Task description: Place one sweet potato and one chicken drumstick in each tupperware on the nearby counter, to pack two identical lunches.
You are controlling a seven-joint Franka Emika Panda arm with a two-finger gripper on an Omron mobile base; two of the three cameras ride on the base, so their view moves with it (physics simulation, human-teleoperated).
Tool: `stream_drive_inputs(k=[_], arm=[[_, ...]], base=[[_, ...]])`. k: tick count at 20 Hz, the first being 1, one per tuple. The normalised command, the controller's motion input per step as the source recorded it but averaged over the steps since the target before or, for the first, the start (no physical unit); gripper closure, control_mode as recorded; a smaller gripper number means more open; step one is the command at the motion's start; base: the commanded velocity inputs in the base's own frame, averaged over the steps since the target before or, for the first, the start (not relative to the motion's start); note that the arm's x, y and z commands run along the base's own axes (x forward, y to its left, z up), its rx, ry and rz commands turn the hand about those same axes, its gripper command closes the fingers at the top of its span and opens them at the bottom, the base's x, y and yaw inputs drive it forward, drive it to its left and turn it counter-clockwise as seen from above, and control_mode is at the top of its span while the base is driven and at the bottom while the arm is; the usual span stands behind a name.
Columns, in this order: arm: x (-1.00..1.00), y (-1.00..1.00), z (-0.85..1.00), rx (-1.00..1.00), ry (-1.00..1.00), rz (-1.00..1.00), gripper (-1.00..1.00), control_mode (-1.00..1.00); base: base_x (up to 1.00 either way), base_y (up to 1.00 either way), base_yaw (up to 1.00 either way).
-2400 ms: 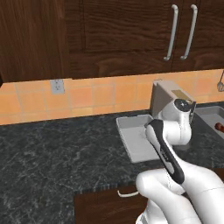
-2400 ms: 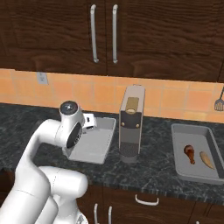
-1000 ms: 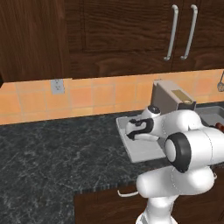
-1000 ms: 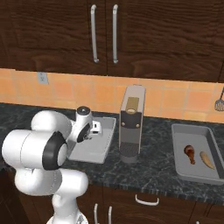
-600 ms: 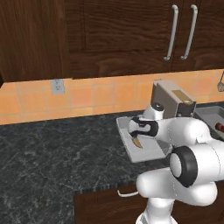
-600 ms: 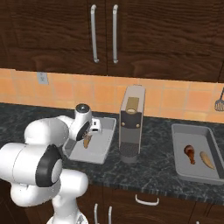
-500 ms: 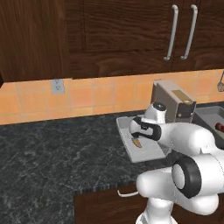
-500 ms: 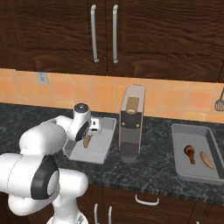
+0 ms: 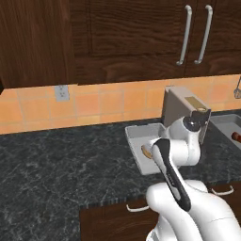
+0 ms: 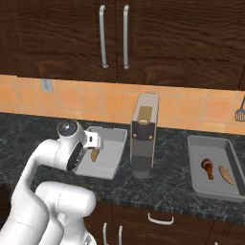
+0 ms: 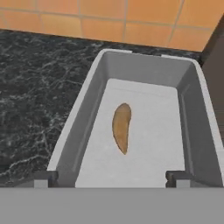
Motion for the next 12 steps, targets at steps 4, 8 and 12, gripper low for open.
stream_drive_inputs(k=[4,8,12], arm=[[-0.87,0.00,0.54,0.02,-0.04,-0.23,-1.00,-1.00],[-0.82,0.00,0.13,0.00,-0.02,-0.14,-1.00,-1.00],[-0.99,0.03,-0.24,-0.01,-0.09,-0.07,-1.00,-1.00]], base=[[0.00,0.00,0.00],[0.00,0.00,0.00],[0.00,0.00,0.00]])
